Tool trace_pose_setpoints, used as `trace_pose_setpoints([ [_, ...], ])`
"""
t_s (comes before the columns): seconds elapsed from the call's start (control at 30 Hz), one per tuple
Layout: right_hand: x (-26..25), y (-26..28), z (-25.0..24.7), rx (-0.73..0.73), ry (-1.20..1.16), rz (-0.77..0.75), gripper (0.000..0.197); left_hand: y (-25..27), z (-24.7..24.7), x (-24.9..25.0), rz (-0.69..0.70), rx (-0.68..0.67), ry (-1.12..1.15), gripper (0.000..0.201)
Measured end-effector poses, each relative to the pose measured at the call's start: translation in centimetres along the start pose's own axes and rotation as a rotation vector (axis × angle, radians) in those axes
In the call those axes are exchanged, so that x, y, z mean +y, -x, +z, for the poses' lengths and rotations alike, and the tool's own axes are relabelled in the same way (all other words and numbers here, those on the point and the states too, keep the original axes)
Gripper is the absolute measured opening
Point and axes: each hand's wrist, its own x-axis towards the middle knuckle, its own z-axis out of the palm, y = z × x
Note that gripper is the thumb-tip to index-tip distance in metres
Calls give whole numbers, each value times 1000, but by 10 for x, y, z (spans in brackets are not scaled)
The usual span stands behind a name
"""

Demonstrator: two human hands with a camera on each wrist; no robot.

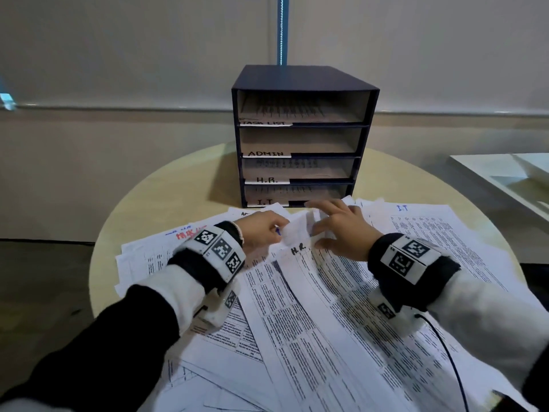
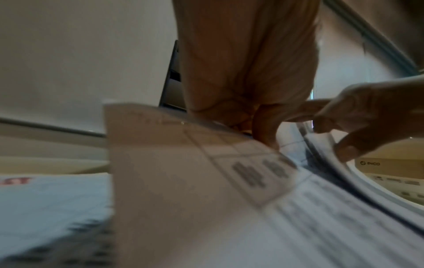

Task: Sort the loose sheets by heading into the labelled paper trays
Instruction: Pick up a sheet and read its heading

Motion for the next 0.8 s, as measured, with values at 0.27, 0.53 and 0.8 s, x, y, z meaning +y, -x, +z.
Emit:
trace_pose_setpoints([
  [0.27,12,-6,3,-11,-21,237,23,-13,10,7,24,297,329,6],
  [0.53,15,-30,-16,209,-170,276,14,-17,16,2,-158,52,888,37],
  [0.8,27,-43,-20,236,-189,578,55,-32,14,-8,-290,303,1196,33],
])
